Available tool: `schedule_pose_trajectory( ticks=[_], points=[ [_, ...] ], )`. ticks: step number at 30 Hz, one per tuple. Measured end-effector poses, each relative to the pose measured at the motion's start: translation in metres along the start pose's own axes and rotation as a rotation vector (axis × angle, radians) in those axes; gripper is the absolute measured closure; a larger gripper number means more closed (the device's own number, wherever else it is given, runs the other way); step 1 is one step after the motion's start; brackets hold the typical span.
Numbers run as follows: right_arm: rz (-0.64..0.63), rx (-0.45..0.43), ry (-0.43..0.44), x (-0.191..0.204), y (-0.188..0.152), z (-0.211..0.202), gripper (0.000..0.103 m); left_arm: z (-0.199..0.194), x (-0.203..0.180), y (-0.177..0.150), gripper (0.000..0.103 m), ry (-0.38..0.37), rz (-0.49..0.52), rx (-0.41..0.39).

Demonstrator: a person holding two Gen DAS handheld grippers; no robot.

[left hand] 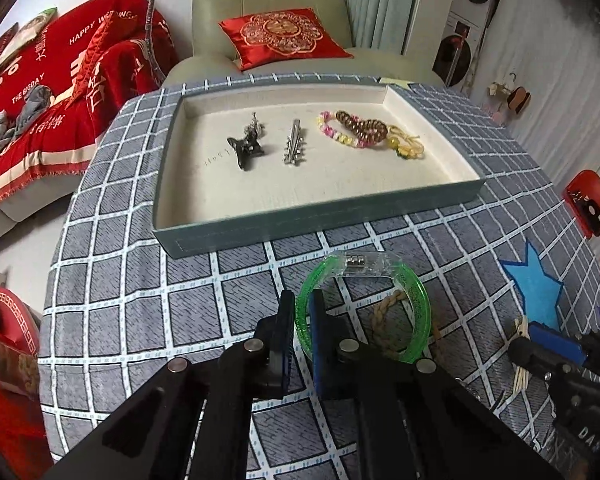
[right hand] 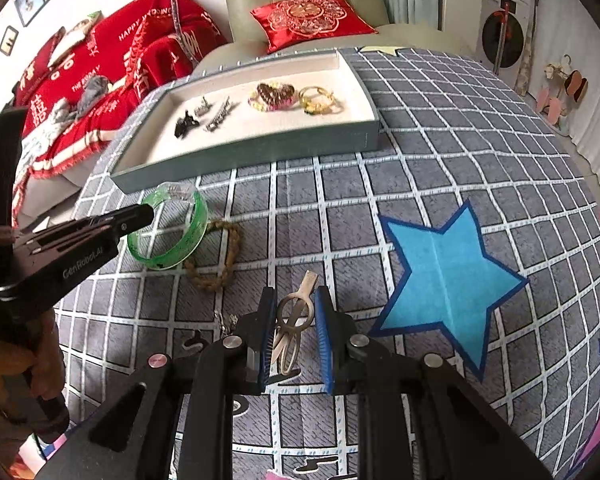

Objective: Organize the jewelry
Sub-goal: 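Carry the green bangle and beige hair clip over the tray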

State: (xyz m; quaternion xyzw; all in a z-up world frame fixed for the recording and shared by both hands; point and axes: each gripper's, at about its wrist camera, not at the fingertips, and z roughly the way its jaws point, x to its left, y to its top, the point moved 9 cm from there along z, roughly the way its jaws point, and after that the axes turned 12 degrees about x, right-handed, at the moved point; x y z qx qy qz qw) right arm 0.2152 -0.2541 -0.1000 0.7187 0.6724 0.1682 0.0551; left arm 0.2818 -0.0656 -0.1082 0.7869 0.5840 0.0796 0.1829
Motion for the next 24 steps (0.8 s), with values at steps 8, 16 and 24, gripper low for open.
schedule_pose_trajectory(
  ticks=[8, 16, 24],
  points=[
    [0.016, -0.025, 0.047, -0.003, 0.010, -0.013, 0.082, -0.017, 0.002, 0.003, 0.080, -0.010, 0.002, -0.031],
    [0.030, -0.059, 0.099, -0.007, 0.028, -0.027, 0.082, -0.034, 0.003, 0.011, 0.080, -0.026, -0.004, -0.065],
    [0.029, -0.100, 0.142, -0.007, 0.051, -0.040, 0.082, -0.050, 0.013, 0.025, 0.080, -0.030, -0.021, -0.106]
  ],
)
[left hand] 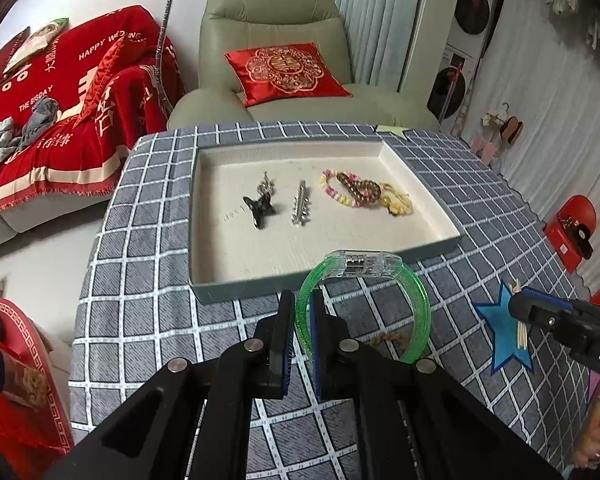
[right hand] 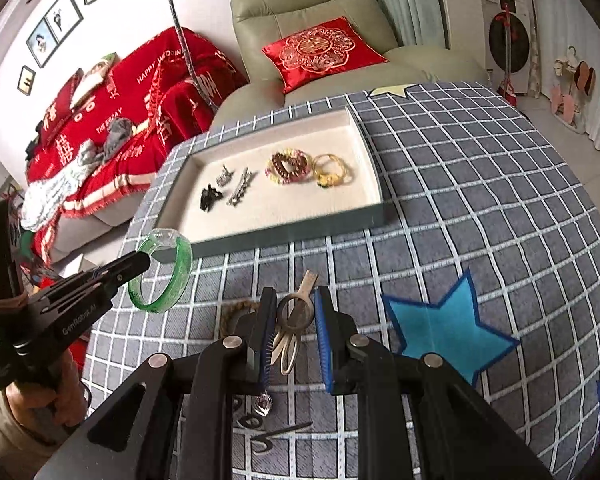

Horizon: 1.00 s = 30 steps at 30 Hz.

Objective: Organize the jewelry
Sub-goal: 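Carry the green bangle and beige hair clip over the tray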

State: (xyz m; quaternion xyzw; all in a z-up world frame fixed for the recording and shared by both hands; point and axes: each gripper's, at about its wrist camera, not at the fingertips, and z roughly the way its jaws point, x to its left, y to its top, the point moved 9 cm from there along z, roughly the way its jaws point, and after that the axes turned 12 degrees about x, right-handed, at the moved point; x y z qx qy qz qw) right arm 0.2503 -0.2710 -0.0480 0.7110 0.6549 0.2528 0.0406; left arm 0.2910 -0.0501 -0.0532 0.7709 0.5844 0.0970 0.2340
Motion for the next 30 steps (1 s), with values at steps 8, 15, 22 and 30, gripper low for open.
schedule_pose_trajectory(
  ticks=[8, 15, 22, 30],
  points=[
    [0.014, -0.009, 0.029, -0.006, 0.024, 0.000, 0.082, -0.003, 0.013, 0.015, 0.080, 0.006, -0.027, -0.023],
    [0.006, -0.019, 0.045, -0.005, 0.056, 0.003, 0.082, 0.006, 0.026, 0.038, 0.080, 0.010, -0.060, -0.026],
    [0.003, 0.002, 0.055, -0.002, 0.086, 0.028, 0.082, 0.028, 0.034, 0.057, 0.080, 0.026, -0.070, -0.002],
    [-0.017, 0.046, 0.047, 0.002, 0.107, 0.064, 0.082, 0.063, 0.031, 0.069, 0.080, 0.052, -0.043, 0.051]
  ],
)
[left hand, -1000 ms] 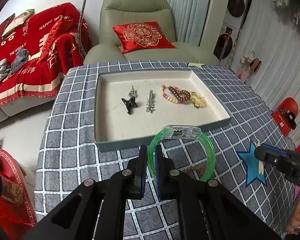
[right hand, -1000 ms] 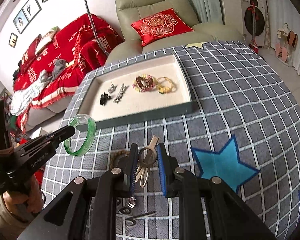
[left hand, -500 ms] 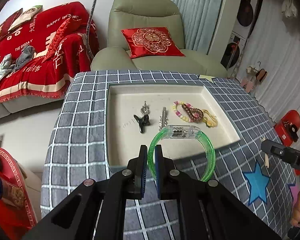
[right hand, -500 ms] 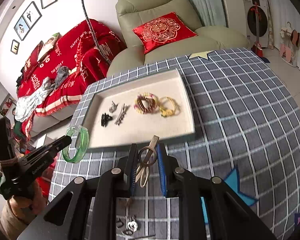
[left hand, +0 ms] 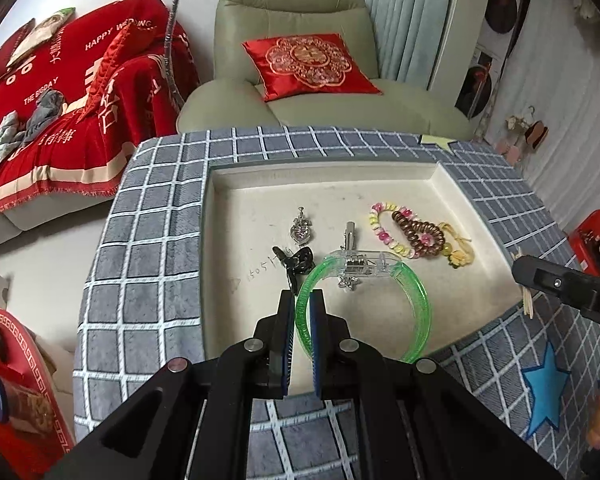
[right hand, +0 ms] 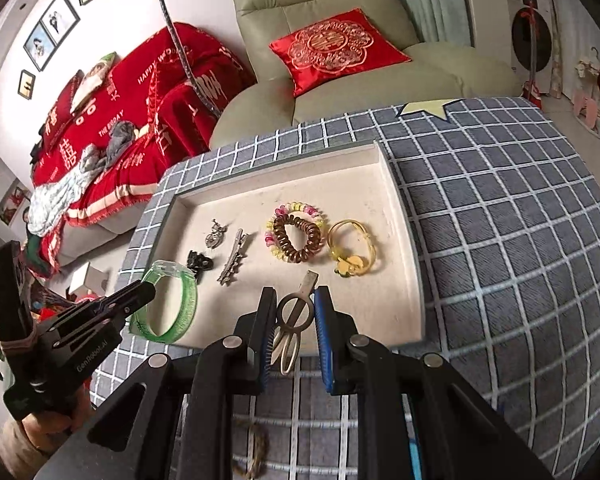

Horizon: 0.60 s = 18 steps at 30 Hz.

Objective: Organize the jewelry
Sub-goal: 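Carry the green bangle and beige hair clip over the tray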

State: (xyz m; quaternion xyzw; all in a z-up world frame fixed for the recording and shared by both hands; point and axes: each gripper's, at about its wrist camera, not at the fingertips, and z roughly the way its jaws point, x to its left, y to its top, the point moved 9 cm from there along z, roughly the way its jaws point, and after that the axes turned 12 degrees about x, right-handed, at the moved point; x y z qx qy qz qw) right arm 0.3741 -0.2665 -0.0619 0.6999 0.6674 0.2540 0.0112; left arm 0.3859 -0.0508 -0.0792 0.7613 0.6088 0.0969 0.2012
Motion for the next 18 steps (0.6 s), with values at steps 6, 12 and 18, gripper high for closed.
schedule_pose_trajectory(
  ticks=[6, 12, 18],
  points=[
    [0.007, 0.062, 0.009, -0.002, 0.005, 0.034, 0.082, 0.027, -0.005, 0.005, 0.080, -0.002, 0.023, 0.061],
    [0.021, 0.102, -0.004, -0.009, 0.008, 0.061, 0.082, 0.046, -0.007, 0.005, 0.080, 0.017, 0.037, 0.103],
    [0.024, 0.097, -0.042, -0.018, 0.016, 0.073, 0.082, 0.055, -0.007, 0.011, 0.080, 0.033, 0.048, 0.108]
  ],
)
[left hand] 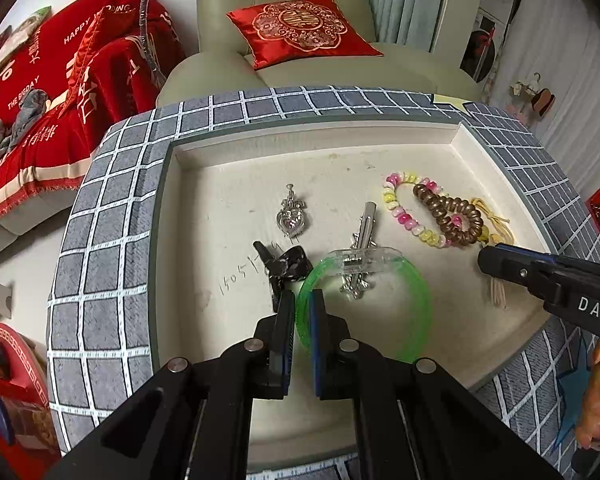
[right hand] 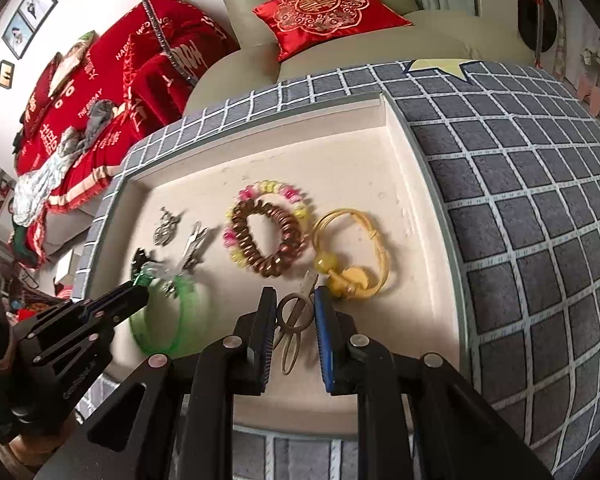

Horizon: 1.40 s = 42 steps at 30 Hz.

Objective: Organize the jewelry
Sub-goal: 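Carry the green bangle and beige hair clip over the tray, then open both tools to drop the bangle and hair clip into the tray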

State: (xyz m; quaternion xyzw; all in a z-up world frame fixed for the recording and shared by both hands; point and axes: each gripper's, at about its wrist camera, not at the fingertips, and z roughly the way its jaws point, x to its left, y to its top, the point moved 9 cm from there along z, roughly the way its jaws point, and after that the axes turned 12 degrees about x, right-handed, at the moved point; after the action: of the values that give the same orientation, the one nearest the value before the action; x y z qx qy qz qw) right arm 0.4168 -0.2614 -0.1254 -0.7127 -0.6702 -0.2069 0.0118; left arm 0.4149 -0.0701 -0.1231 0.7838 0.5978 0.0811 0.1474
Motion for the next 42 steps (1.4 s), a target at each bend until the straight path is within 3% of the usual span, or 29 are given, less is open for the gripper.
schedule_pose_trajectory(
  ticks=[13, 15, 16, 17, 21, 24, 31, 42],
  points=[
    [-0.027, -0.023, -0.081, -0.005, 0.013, 0.004, 0.080, 0.005, -0.002, 0.007, 0.080, 0.051, 0.021, -0.023],
    [-0.021, -0.019, -0.067, -0.004, 0.012, 0.003, 0.069, 0.004, -0.003, 0.007, 0.080, 0.044, 0.020, -0.025],
    [-0.020, -0.019, -0.064, -0.003, 0.014, 0.003, 0.056, 0.003, -0.004, 0.007, 0.080, 0.043, 0.021, -0.026],
    [-0.021, -0.022, -0.058, -0.002, 0.013, 0.002, 0.052, 0.003, -0.004, 0.007, 0.080, 0.042, 0.024, -0.028],
    [-0.017, -0.032, -0.038, 0.001, 0.013, -0.004, 0.048, -0.002, -0.005, 0.006, 0.080, 0.031, 0.022, -0.053],
    [0.019, -0.051, 0.010, 0.000, 0.013, -0.012, 0.037, -0.005, -0.005, 0.005, 0.080, 0.019, 0.022, -0.062],
    [0.033, -0.084, 0.043, 0.001, 0.007, -0.031, 0.036, -0.006, 0.003, 0.003, 0.080, 0.037, -0.030, -0.053],
    [0.041, -0.106, 0.053, 0.001, 0.001, -0.048, 0.036, -0.004, -0.001, 0.006, 0.080, 0.053, -0.021, -0.051]
  ],
)
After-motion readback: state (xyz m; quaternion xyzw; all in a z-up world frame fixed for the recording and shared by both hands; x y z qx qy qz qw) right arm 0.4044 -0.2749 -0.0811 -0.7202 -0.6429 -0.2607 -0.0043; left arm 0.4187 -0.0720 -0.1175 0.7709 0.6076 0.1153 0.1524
